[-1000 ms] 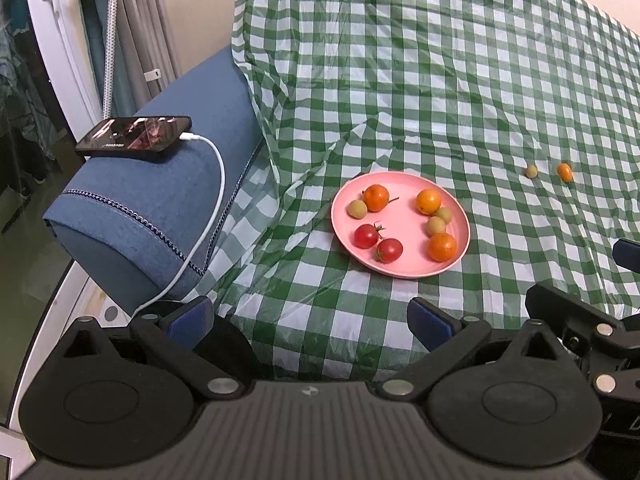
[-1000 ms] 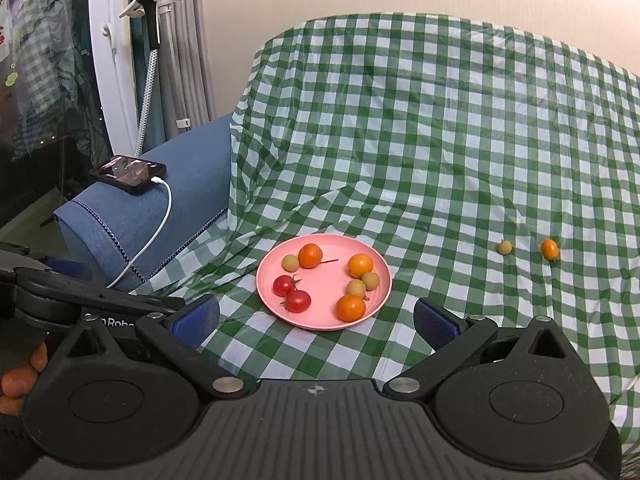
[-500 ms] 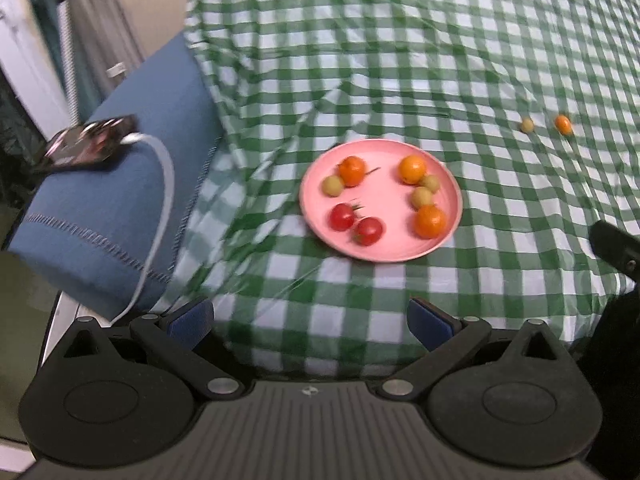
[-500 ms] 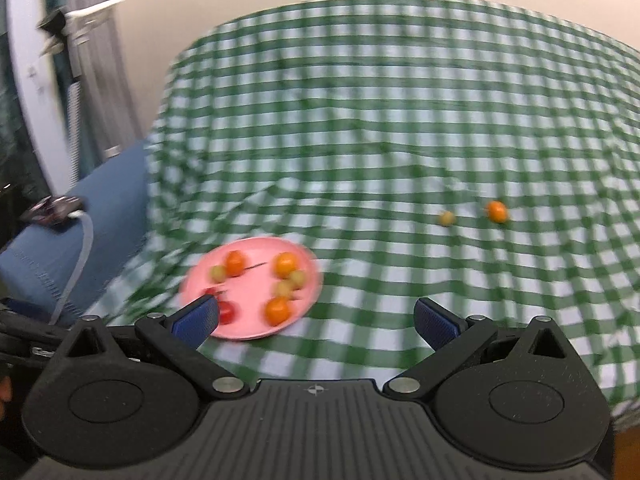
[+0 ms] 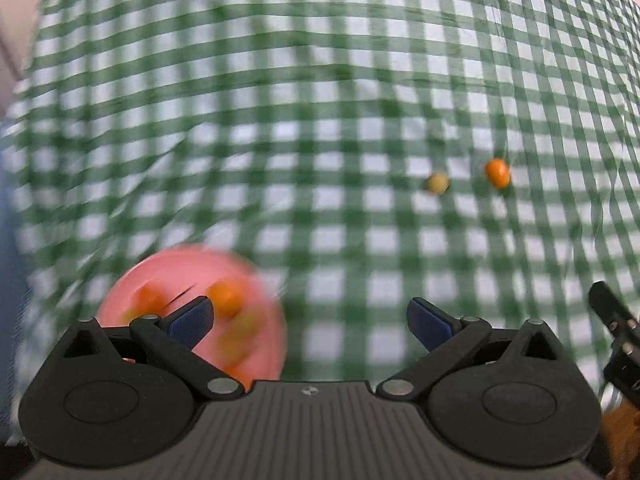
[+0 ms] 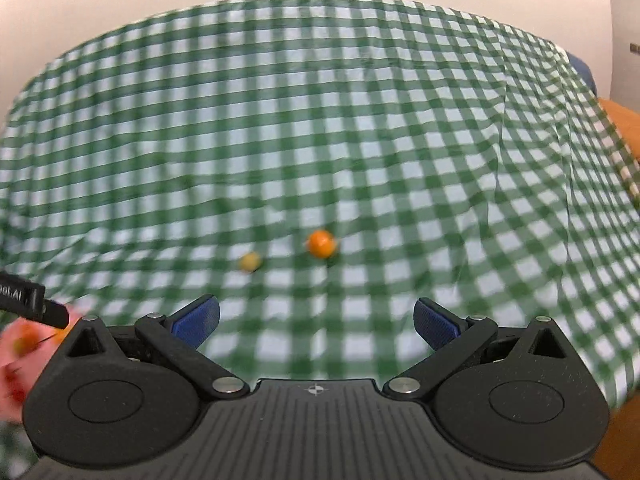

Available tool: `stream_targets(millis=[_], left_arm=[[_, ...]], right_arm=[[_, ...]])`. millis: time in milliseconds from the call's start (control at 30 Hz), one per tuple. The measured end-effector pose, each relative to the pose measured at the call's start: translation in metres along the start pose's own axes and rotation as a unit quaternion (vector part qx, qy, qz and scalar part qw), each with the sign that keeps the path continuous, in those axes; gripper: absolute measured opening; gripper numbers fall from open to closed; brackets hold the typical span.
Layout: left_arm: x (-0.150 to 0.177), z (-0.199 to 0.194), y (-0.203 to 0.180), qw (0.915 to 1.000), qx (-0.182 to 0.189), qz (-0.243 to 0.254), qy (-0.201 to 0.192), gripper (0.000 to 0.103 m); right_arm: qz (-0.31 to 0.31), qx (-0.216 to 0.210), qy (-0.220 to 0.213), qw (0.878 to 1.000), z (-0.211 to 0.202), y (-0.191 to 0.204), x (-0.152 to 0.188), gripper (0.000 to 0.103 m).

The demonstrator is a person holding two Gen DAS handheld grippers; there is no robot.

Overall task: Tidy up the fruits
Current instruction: 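Reach the left tool to the yellow fruit while the right tool reaches the mandarin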

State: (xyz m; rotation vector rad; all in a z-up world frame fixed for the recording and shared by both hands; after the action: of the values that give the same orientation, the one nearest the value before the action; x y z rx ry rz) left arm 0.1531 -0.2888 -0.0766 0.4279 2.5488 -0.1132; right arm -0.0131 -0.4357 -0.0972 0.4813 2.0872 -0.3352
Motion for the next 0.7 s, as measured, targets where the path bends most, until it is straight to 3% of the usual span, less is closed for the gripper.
stream_targets(millis=[233, 400, 600, 700], left_arm=[[-0.062, 0.105, -0.076, 0.9987, 0.032, 0.008, 0.038, 0.103], [-0.083, 0.166, -0.098, 0.9987, 0.01, 0.001, 0.05, 0.103], [-0.096, 0.206, -0.101, 0.9973, 0.015, -0.014, 0.071, 0.103], [-0.096, 0.21, -0.102, 0.9978, 0.012, -0.009, 0.064, 0.103]], right_arm=[[-0.028, -0.003, 0.021, 0.999, 0.135, -0.016, -0.027, 0.102], [-0.044, -0.009, 0.044, 0.998, 0.211, -0.016, -0.029, 0.102], [-0.07, -0.002, 0.053, 0.996, 0.253, -0.013, -0.02, 0.102], [-0.11, -0.003, 0.04, 0.993, 0.255, -0.003, -0.012, 0.094]])
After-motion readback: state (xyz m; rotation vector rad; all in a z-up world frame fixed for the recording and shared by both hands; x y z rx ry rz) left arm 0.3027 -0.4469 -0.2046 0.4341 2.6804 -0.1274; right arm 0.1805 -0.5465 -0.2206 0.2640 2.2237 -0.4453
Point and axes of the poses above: each gripper's, at about its wrist camera, not at the fingertips, and z roughly the way its jaws point, y to its left, x to its underside, the point moved 1 cm from there along z, roughly the way its jaws point, and after that the axes turned 7 degrees about -z, right-handed, at the moved point
